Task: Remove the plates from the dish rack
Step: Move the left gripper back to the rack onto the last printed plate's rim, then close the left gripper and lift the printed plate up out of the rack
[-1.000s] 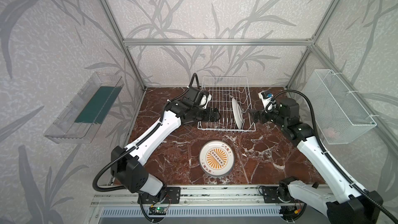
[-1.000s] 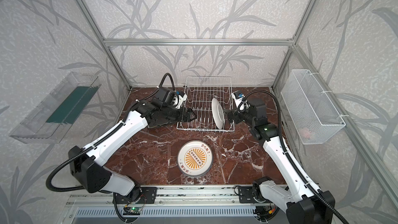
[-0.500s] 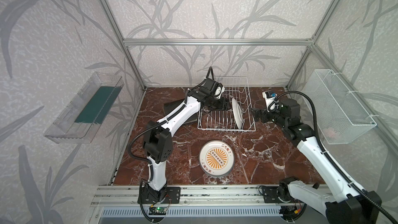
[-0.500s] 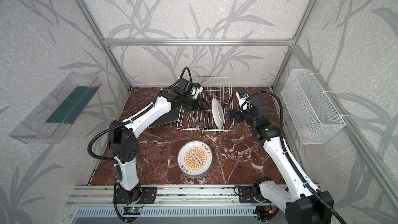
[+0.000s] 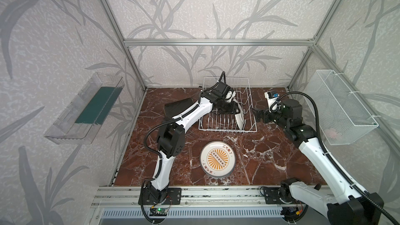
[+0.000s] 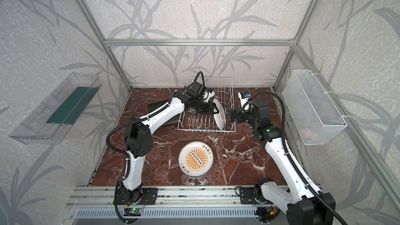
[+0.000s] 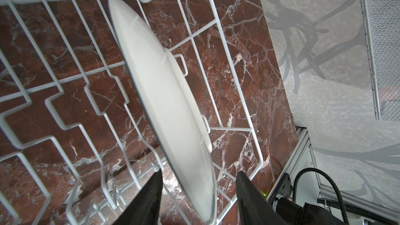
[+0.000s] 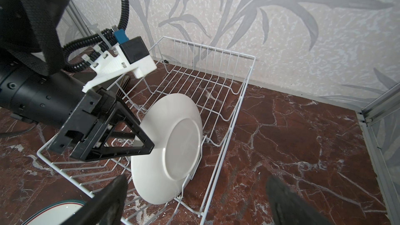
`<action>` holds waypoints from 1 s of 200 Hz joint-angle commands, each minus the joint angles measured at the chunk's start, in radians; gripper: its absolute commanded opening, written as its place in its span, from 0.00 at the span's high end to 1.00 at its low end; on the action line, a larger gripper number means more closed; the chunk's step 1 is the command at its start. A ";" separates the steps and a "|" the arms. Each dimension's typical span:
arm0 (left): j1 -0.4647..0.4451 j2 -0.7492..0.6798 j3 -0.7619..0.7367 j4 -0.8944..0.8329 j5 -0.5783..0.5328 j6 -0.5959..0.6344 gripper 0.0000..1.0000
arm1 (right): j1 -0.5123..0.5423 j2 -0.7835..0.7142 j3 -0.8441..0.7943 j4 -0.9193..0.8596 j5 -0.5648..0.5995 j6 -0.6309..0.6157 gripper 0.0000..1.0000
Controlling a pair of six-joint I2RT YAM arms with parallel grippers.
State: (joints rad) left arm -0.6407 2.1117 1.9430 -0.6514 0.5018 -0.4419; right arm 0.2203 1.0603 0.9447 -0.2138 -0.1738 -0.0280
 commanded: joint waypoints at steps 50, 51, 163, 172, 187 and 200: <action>-0.006 0.007 0.017 0.026 -0.023 -0.053 0.54 | -0.006 -0.022 -0.021 0.025 -0.009 -0.008 0.01; -0.005 0.006 0.016 0.029 -0.022 -0.055 0.54 | -0.006 -0.022 -0.021 0.025 -0.009 -0.007 0.01; -0.011 -0.002 -0.026 0.080 -0.025 -0.106 0.72 | -0.006 -0.031 -0.023 0.014 -0.018 -0.017 0.01; -0.012 -0.001 -0.024 0.079 -0.024 -0.107 0.74 | -0.005 -0.030 -0.023 0.014 -0.018 -0.015 0.01; -0.011 0.000 -0.014 0.070 -0.019 -0.111 0.74 | -0.005 -0.029 -0.023 0.013 -0.019 -0.015 0.01; -0.011 0.002 -0.007 0.063 -0.019 -0.116 0.76 | -0.006 -0.031 -0.023 0.011 -0.020 -0.016 0.01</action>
State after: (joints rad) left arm -0.6479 2.1162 1.9232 -0.5747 0.4911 -0.5434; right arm 0.2203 1.0500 0.9329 -0.2104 -0.1841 -0.0349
